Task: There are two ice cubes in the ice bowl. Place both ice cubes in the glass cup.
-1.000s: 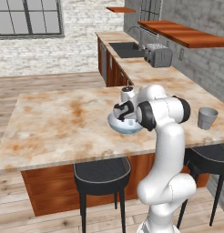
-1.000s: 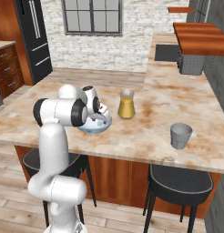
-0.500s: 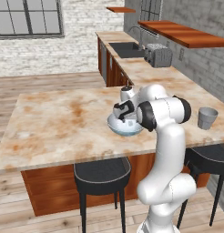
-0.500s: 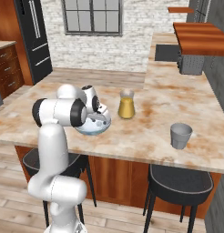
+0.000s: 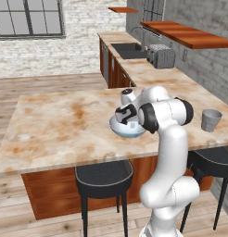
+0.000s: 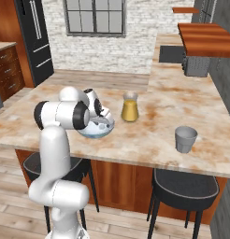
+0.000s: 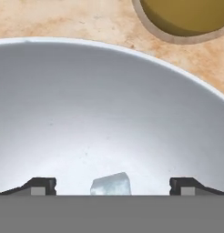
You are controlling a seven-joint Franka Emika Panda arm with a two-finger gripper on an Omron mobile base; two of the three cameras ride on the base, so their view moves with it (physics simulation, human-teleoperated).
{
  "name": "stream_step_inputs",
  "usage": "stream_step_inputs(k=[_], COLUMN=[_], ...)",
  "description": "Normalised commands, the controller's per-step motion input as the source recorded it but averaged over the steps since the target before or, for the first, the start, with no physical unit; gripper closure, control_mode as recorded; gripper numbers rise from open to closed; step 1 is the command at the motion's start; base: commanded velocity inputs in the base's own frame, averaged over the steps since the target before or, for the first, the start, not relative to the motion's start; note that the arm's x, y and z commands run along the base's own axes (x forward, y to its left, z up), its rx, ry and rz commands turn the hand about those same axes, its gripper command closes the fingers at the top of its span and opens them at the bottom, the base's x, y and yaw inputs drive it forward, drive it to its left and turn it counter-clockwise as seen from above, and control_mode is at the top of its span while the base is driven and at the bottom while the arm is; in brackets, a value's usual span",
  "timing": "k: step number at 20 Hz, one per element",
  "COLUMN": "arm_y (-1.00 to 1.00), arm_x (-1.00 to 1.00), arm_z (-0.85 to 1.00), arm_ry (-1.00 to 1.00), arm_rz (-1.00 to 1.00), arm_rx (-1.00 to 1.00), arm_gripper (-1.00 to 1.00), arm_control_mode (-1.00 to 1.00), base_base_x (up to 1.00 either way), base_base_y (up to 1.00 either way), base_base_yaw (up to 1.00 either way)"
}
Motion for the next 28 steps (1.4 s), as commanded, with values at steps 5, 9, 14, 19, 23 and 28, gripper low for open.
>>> stream_step_inputs(k=[5, 9, 14, 19, 23, 28], arm_y=[0.03, 0.00, 0.00, -0.01, -0.57, -0.98], arm_x=[-0.05, 0.00, -0.07, -0.59, -1.00, -1.00], arm_z=[-0.35, -0.01, 0.21, 1.00, 0.86, 0.83], arm_ry=[0.02, 0.00, -0.05, -0.14, -0.04, 0.00], arm_rz=[0.00, 0.00, 0.00, -0.02, -0.07, -0.12], arm_rx=[-0.06, 0.00, 0.00, 0.01, 0.07, 0.17], arm_gripper=[1.00, 1.00, 1.00, 1.00, 1.00, 1.00], arm_control_mode=[-1.00, -1.00, -1.00, -1.00, -1.00, -1.00], base_base_x=[0.00, 0.00, 0.00, 0.00, 0.00, 0.00], base_base_y=[0.00, 0.00, 0.00, 0.00, 0.00, 0.00], base_base_yaw=[0.00, 0.00, 0.00, 0.00, 0.00, 0.00])
